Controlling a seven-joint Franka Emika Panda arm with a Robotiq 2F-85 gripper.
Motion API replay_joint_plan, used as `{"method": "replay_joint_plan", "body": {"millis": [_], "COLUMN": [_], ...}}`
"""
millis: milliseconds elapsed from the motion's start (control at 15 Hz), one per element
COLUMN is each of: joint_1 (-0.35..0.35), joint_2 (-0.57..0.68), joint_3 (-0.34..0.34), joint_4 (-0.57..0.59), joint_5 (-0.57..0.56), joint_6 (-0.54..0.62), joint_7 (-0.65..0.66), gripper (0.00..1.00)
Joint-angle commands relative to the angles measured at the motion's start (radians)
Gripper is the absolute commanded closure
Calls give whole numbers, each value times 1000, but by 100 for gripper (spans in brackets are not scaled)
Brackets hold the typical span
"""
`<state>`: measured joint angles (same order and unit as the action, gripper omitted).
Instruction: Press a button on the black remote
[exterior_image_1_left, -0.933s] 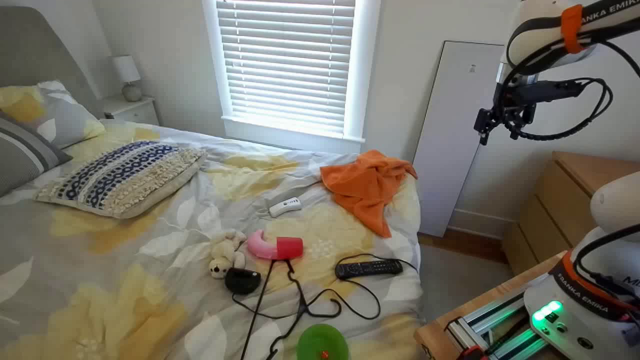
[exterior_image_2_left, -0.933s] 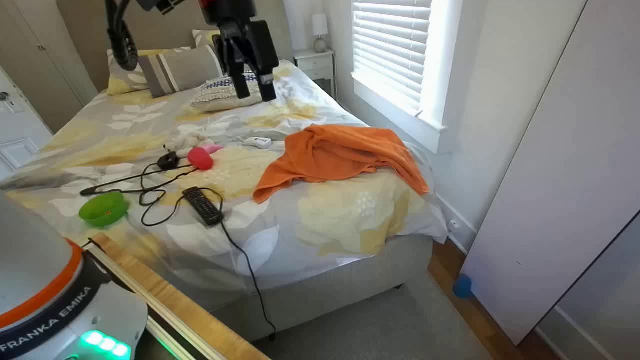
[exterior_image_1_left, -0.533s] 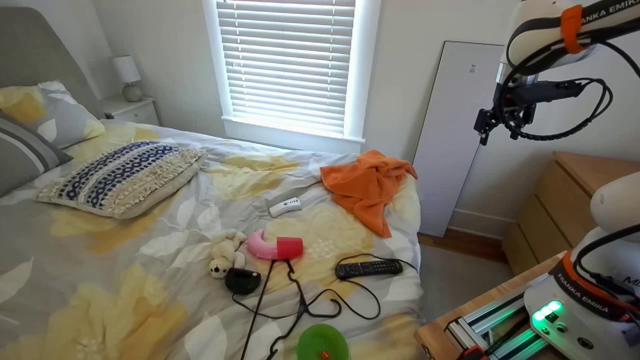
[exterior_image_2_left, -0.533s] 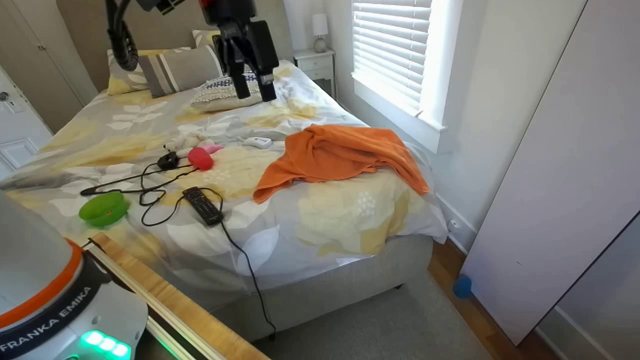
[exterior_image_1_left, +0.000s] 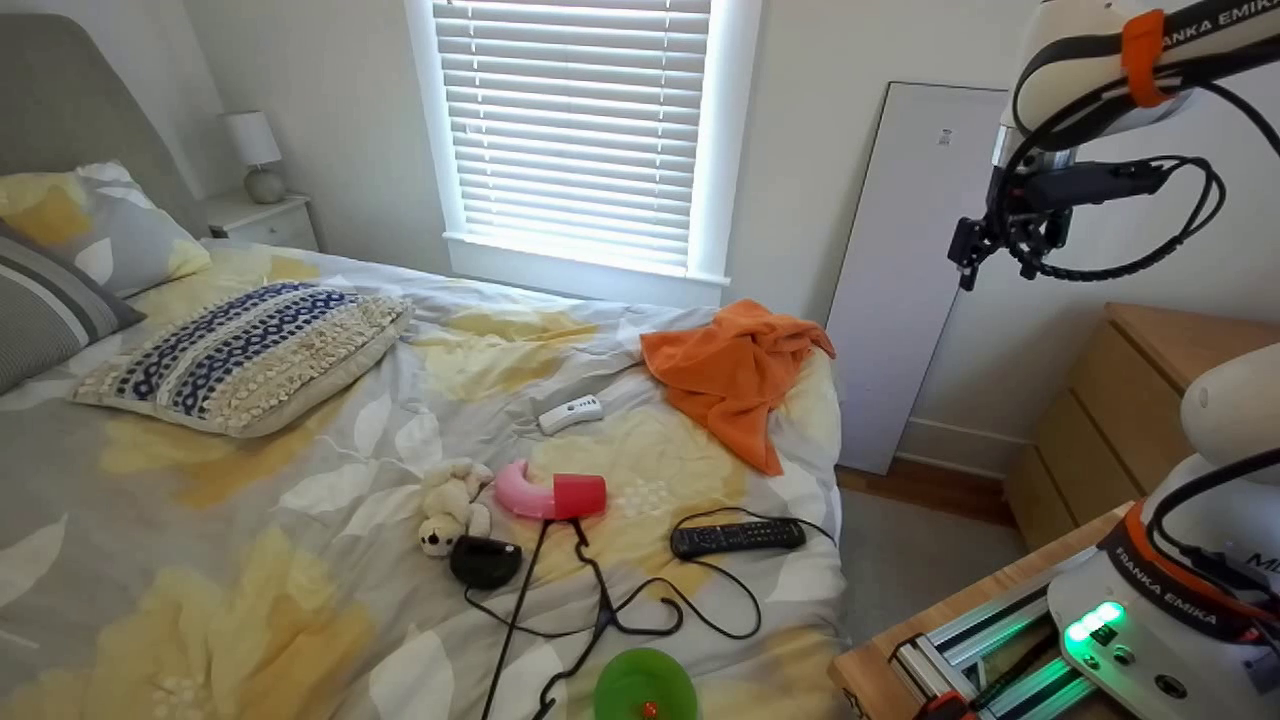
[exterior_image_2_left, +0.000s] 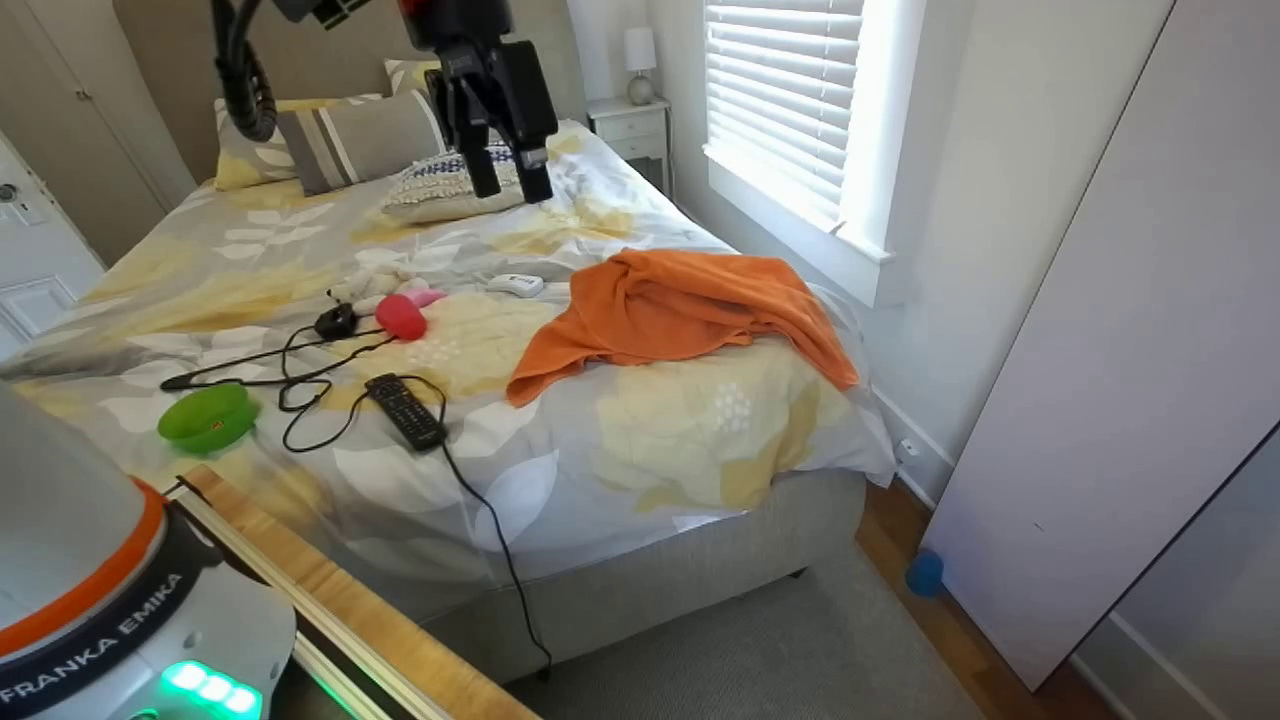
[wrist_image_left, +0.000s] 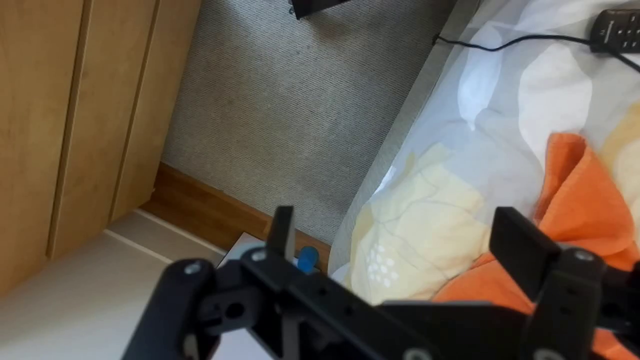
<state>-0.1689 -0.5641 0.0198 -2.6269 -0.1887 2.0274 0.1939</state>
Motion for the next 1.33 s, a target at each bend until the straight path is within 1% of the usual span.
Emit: {"method": "replay_joint_plan", "body": {"millis": [0, 200, 400, 667, 1000, 1200, 1267], "joint_1": [11, 11, 53, 159, 307, 403, 434], "joint_2": [0, 0, -24, -101, -191, -220, -187], "joint_3": [-10, -10, -4, -13, 1, 11, 18], "joint_4": [2, 2, -21, -78, -138, -159, -115], "joint_5": [-6, -6, 9, 64, 164, 225, 244], "joint_6": [-3, -3, -12, -14, 8, 22, 26], "joint_7": [4, 4, -53, -205, -346, -423, -443], "gripper": [0, 0, 0, 0, 0, 0, 0]}}
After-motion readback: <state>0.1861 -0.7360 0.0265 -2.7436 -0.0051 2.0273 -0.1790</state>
